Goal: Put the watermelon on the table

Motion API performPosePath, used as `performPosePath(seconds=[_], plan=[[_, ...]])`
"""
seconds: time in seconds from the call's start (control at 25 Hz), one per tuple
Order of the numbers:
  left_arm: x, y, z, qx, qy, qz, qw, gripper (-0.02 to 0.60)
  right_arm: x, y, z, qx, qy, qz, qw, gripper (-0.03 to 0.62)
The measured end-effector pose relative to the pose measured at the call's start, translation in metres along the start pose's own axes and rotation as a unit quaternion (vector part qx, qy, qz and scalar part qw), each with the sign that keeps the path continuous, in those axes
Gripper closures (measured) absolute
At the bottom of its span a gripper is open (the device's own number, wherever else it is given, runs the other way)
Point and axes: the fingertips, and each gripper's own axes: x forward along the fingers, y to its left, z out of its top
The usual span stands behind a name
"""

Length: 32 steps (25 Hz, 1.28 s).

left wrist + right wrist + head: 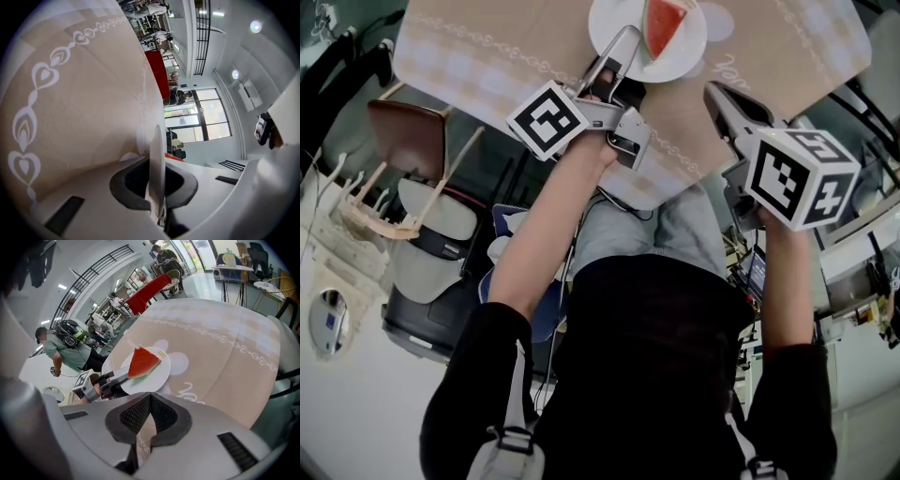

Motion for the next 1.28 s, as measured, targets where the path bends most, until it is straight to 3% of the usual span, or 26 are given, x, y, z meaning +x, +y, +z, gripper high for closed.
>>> performPosePath(seconds=[0.16, 0.44, 0.56, 0.76, 0.84, 0.96, 1.12, 1.28], plan=[[0.001, -0.002, -0.002, -0.011, 0.005, 0.007, 0.9999, 0.56, -0.001, 0.003, 0.004, 0.002, -0.005, 0.001, 1.0, 0.582], [0.001, 0.004, -0.007, 0.012, 0.03, 0.04, 0.9987, 0.554, -0.002, 0.005, 0.002, 0.002, -0.007, 0.004, 1.0, 0.582], [-0.001, 0.004, -0.013, -0.002, 0.049, 0.047, 0.9977, 0.549, -0.004, 0.005, 0.001, 0.001, -0.008, 0.004, 1.0, 0.583], [-0.004, 0.012, -0.018, 0.019, 0.067, 0.076, 0.9946, 0.529, -0.003, -0.002, 0.002, 0.004, -0.009, -0.002, 1.0, 0.582], [-0.005, 0.011, -0.018, 0.022, 0.071, 0.078, 0.9942, 0.501, -0.003, -0.005, 0.003, 0.005, -0.009, -0.006, 1.0, 0.583], [-0.002, 0.004, -0.018, 0.029, 0.078, 0.067, 0.9943, 0.386, -0.001, -0.006, 0.004, -0.001, -0.007, -0.007, 1.0, 0.582], [-0.009, -0.002, -0.025, 0.025, 0.085, 0.063, 0.9941, 0.345, -0.009, -0.005, -0.001, -0.005, -0.006, -0.013, 1.0, 0.582], [-0.018, -0.009, -0.028, 0.044, 0.082, 0.06, 0.9939, 0.311, -0.017, -0.002, -0.003, -0.012, -0.01, -0.017, 1.0, 0.582]])
